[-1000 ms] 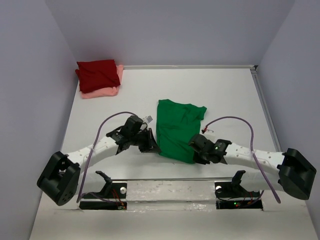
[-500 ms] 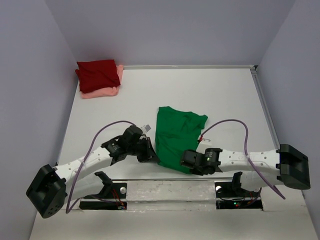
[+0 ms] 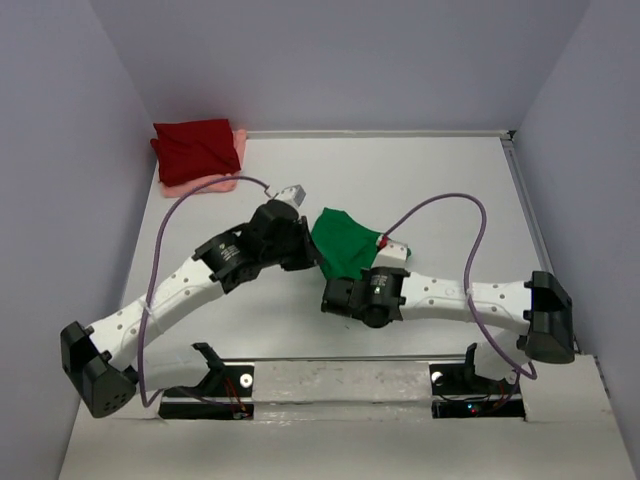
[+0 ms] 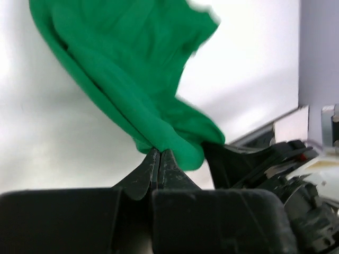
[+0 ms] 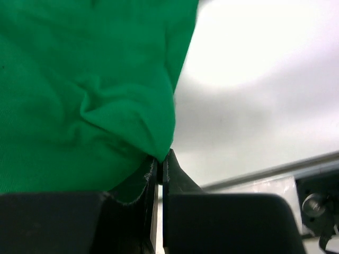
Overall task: Fold and stack the t-shirts
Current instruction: Fold the long partially folded tshirt into a neat square
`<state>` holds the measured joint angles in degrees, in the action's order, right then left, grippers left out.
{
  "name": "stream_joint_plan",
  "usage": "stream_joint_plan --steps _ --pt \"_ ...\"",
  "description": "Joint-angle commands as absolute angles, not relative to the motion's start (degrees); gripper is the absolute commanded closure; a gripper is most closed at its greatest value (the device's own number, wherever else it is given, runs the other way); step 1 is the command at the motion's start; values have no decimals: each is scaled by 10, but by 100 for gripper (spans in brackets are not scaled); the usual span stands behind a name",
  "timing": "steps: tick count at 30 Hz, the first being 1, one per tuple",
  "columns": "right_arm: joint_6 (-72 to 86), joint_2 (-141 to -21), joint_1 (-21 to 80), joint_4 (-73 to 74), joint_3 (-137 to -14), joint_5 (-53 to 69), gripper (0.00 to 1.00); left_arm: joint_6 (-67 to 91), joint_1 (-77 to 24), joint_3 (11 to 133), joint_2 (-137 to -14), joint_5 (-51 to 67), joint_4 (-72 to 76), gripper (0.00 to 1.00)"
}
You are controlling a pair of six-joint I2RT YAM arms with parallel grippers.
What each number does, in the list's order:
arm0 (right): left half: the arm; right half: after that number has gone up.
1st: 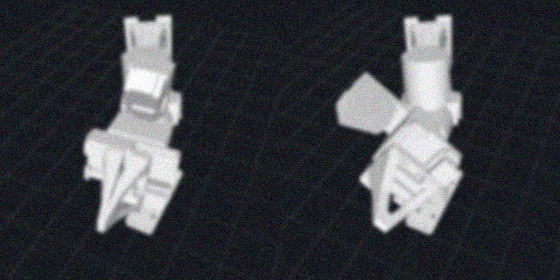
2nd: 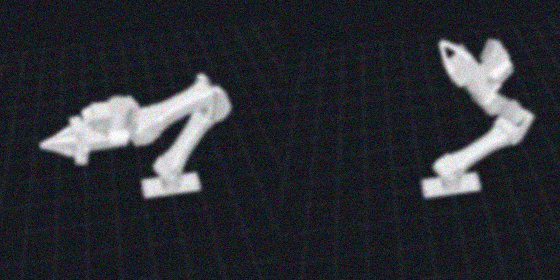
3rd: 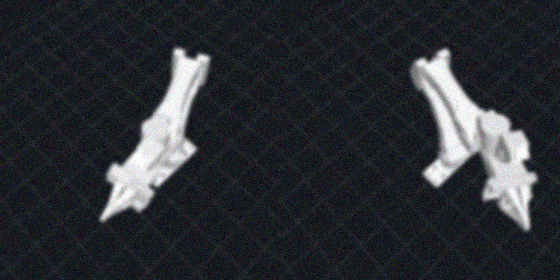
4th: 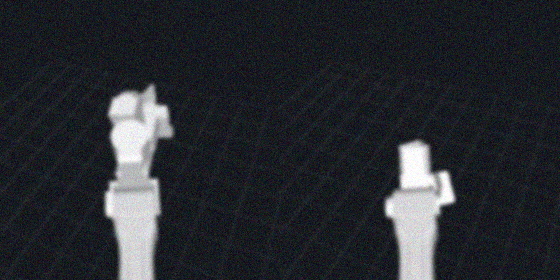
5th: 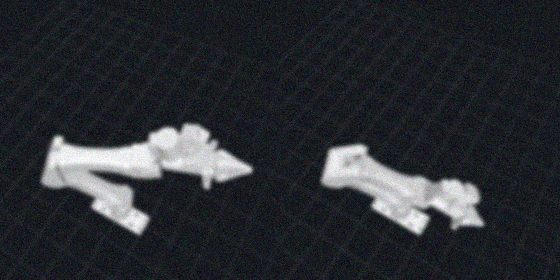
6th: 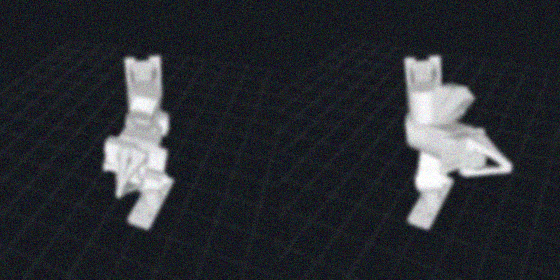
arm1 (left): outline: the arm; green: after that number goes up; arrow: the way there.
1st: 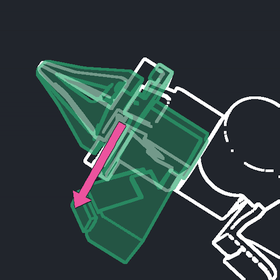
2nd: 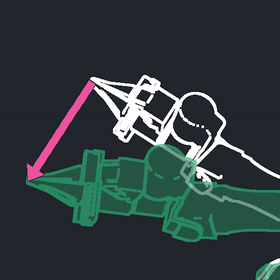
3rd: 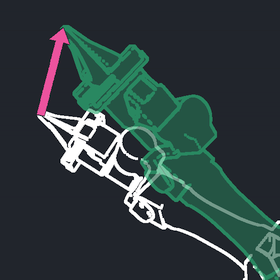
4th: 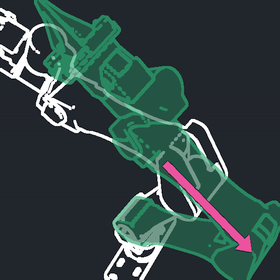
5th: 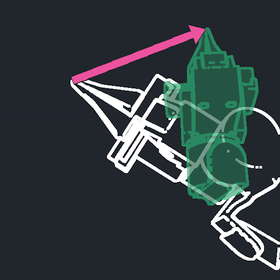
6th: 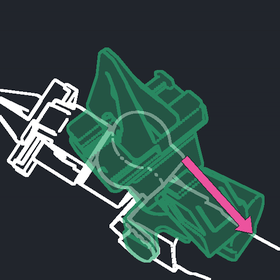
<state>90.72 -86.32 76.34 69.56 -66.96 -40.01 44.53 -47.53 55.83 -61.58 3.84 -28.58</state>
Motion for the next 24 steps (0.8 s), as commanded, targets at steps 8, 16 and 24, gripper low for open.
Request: stream_joint_plan --steps 8,16,24 --pt "455 -829 489 579 -794 -486 100 280 -443 856 -856 -17 -315 100" --pt "391 -867 439 524 -759 -411 100 243 -367 909 -1010 55 -275 100" --pt "333 -940 378 455 -772 -344 100 226 -345 997 -1101 82 -287 100"
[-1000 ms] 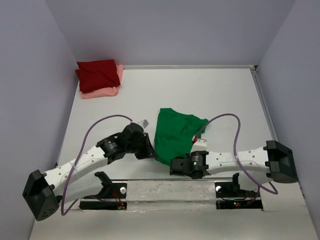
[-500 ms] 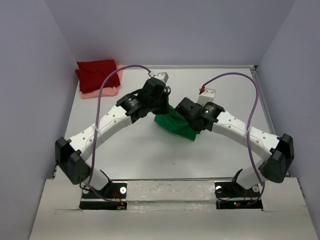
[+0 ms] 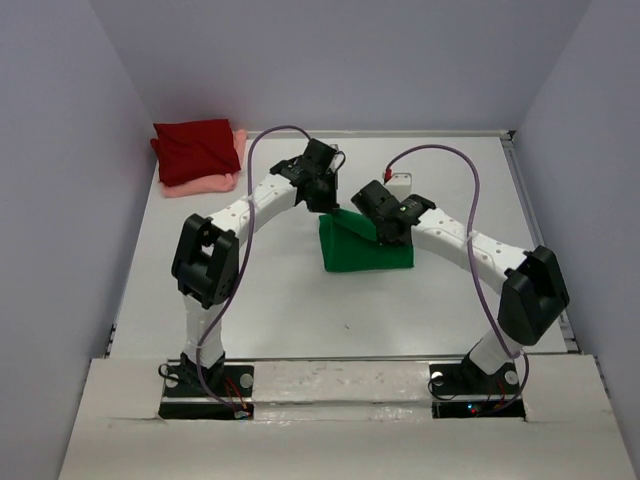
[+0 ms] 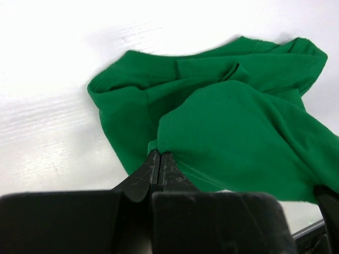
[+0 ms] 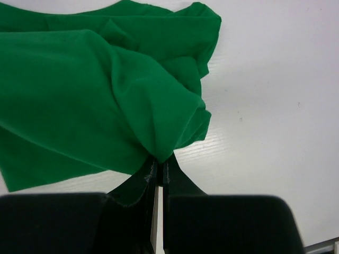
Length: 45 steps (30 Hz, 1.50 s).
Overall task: Fold and stack the t-shirts
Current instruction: Fold the long partially folded tshirt into a neat square
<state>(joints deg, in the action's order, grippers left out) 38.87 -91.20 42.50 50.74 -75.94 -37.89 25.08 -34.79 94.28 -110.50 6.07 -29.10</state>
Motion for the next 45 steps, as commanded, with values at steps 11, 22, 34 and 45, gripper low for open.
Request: stream_joint_plan --steps 11,22,34,45 --pt "238 -1076 259 412 -891 -280 100 209 -332 990 -1114 106 -287 100" --pt "155 -1175 230 395 -1026 -226 90 214 -330 928 -1105 126 -258 100" --pt "127 -1137 230 377 -1059 -233 100 230 -359 860 -1064 101 -227 100" --pt "97 -1080 230 362 -991 -235 100 269 -384 837 -999 25 -245 100"
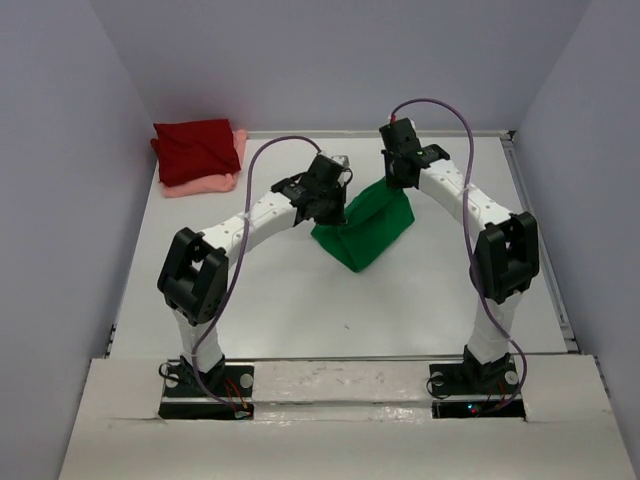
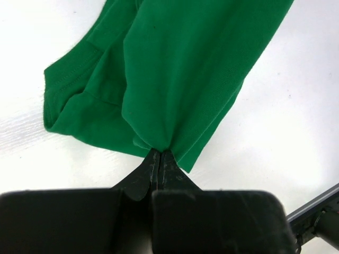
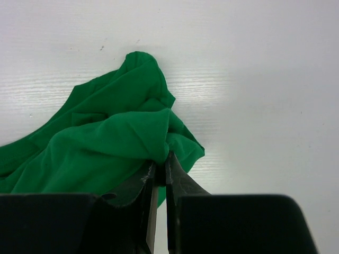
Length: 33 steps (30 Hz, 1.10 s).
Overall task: Fold and stack the t-shirts
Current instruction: Fold the long partially folded tshirt into a neat square
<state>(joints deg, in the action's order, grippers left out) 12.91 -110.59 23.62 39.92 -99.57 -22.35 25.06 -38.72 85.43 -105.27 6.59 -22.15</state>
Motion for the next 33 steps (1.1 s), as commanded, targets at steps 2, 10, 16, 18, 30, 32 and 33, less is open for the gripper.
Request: stream_joint_plan --steps 2,10,16,18,30,32,33 --pt "89 -1083 230 359 -998 -224 100 270 -384 833 -993 20 -250 100" --pt "55 -1155 230 366 -1084 -132 100 273 -384 813 -988 17 -248 100" --pt "28 -1234 230 385 -1164 -74 100 265 -375 814 -1012 33 -240 100" --pt "21 -1256 230 397 -1193 -54 91 260 -374 820 -1021 38 -237 100" --pt "-28 -1291 223 369 -1190 147 47 263 -367 780 -1027 66 -204 100" --pt "-33 -1291 223 369 -1192 156 39 265 -367 774 -1026 66 -200 100" --pt "-36 -1291 223 371 -1194 163 34 265 -367 773 -1026 64 -199 100"
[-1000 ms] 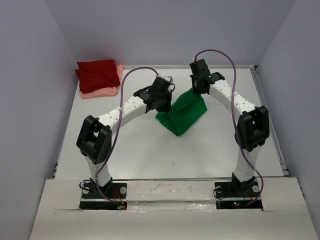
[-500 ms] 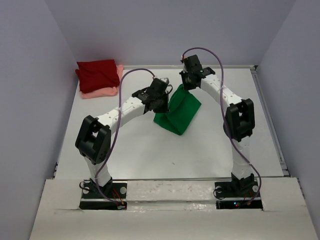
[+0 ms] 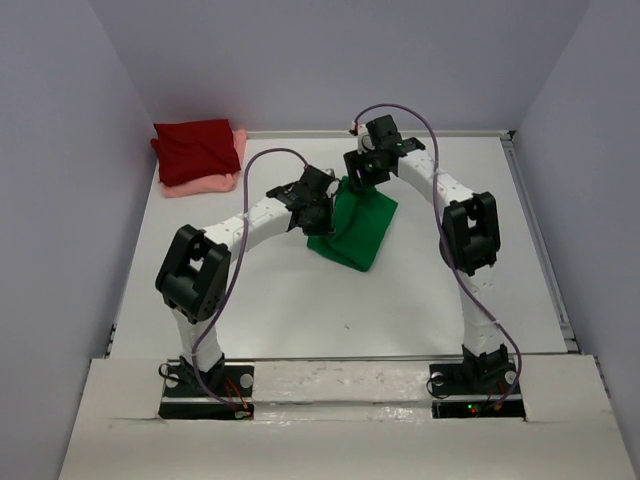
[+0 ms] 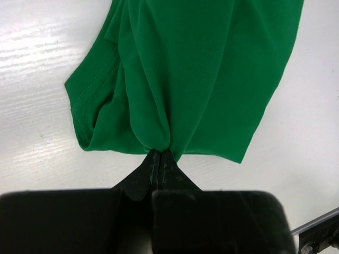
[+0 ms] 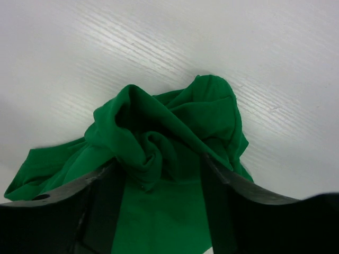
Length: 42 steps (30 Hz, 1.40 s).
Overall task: Fold and stack the t-shirts
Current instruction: Fold the long partially folded tshirt into a neat square
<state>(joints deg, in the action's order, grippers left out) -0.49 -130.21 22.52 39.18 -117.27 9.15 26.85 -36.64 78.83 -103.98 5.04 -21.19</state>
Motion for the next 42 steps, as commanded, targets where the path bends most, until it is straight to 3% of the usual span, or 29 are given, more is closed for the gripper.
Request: stream_joint_plan --steps 1,5,16,25,28,29,31,32,33,35,39,42 --pt "-38 -1294 223 373 -1196 173 28 265 -367 771 -1027 62 -198 100" --pt "-43 -1298 223 384 -1204 171 15 274 -367 753 -1022 49 -188 100" --pt "-38 -1209 223 370 -1180 115 12 330 -354 770 -1026 -90 -236 100" --pt "-25 -1144 229 381 -1137 72 12 319 -345 812 -1020 -125 -260 100" --pt "26 -1125 229 389 -1093 78 31 319 -345 826 -1013 -134 -278 100" --pt "38 -1112 229 382 -1073 86 60 316 -345 837 -1010 -144 -286 100" --pt "56 -1101 235 368 -1009 94 100 313 -343 855 -1012 -159 -308 88" --pt "62 -1095 236 355 -986 88 100 313 -342 865 -1014 -164 -317 80" --pt "65 -1091 236 344 -970 87 100 313 -342 874 -1011 -176 -327 61" --pt "69 -1091 241 340 -938 69 100 316 -341 872 -1002 -192 -329 42" --pt "69 -1099 241 333 -919 59 100 327 -340 877 -1004 -208 -336 25" --pt "69 -1108 241 327 -920 76 100 329 -340 888 -1015 -210 -345 25"
